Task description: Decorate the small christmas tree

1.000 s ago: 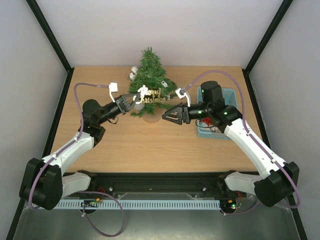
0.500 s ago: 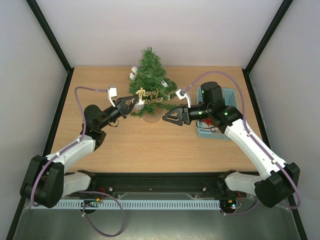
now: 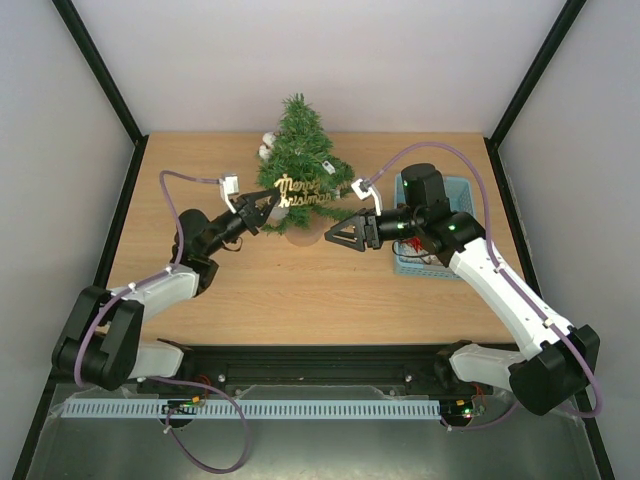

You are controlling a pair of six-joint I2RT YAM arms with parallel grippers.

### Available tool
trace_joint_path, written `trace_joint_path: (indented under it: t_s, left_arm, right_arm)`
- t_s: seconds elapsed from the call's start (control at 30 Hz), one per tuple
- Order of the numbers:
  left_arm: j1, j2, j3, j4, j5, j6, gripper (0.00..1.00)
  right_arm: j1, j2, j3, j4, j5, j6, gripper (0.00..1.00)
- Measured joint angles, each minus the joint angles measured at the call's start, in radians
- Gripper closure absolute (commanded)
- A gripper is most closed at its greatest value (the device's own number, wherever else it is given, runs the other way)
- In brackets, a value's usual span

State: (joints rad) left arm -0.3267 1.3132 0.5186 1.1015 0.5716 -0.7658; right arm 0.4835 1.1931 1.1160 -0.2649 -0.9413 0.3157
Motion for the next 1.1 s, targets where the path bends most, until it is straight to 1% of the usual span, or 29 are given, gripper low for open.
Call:
trace_joint_path:
  t_s: [0.17, 0.6, 0.93, 1.1]
  left_arm:
    - [0.0, 0.025, 0.0, 0.017, -0.001, 0.01, 0.98]
    - [0.007, 0.025, -0.002, 0.022, -0.002, 0.057, 0.98]
    - [0.024, 0.024, -0.045, 0.021, -0.005, 0.084, 0.98]
    - [0.025, 0.026, -0.045, 0.022, -0.004, 0.088, 0.93]
  right_arm:
    - [0.0, 0.0, 0.0, 0.0, 0.0, 0.0, 0.46]
    - [0.0, 0.005, -0.02, 0.001, 0.0, 0.0, 0.46]
    - [0.0, 0.017, -0.02, 0.001, 0.0, 0.0, 0.46]
    - [0.0, 0.018, -0.02, 0.001, 0.001, 0.0, 0.46]
